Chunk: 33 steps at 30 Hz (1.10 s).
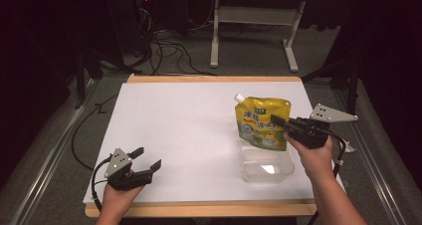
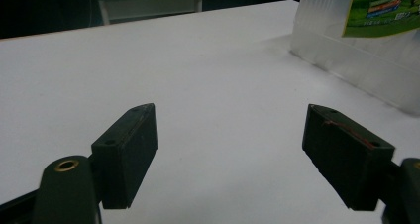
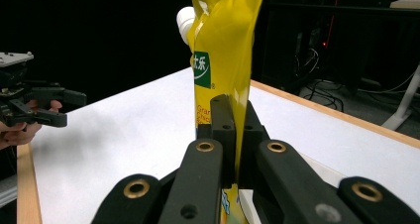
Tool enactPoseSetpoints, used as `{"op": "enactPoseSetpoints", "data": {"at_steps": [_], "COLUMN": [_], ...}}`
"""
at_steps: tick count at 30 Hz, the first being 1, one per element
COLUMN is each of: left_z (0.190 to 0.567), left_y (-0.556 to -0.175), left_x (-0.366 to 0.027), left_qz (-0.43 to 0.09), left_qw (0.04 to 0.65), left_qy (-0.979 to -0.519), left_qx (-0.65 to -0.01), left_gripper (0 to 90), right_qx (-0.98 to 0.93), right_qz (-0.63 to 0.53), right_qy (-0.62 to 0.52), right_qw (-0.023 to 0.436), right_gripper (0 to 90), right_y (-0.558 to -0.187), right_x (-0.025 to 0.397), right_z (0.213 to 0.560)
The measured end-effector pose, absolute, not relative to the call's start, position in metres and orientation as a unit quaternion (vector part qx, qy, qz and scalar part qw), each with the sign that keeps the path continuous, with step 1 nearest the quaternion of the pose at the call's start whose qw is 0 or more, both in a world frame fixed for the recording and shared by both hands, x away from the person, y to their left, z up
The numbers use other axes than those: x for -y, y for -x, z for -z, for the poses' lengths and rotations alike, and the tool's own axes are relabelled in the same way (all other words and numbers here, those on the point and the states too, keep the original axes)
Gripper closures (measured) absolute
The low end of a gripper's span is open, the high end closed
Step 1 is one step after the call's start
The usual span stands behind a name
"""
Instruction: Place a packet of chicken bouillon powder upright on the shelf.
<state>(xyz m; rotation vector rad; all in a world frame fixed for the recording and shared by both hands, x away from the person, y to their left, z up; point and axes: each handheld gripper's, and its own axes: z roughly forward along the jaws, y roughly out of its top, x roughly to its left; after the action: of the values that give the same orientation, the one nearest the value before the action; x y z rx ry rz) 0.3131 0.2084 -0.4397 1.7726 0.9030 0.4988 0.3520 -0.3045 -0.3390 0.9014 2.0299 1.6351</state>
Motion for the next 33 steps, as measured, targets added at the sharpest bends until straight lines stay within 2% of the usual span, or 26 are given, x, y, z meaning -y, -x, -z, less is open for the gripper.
{"op": "enactPoseSetpoints", "data": {"at_steps": [33], "left_z": [0.438], "left_y": [-0.311], "left_x": [-0.213], "left_qz": [-0.213], "left_qw": [0.518], "left_qy": [-0.736], "left_qx": [-0.380], "left_gripper": [22.0], "right_qx": [-0.716], "right_qz": [-0.577], "right_qy": [-0.347], "right_qw": [0.182], "right_gripper": [90.0], "right_y": [-0.386], "right_x": [0.306], "right_z": [0.364]}}
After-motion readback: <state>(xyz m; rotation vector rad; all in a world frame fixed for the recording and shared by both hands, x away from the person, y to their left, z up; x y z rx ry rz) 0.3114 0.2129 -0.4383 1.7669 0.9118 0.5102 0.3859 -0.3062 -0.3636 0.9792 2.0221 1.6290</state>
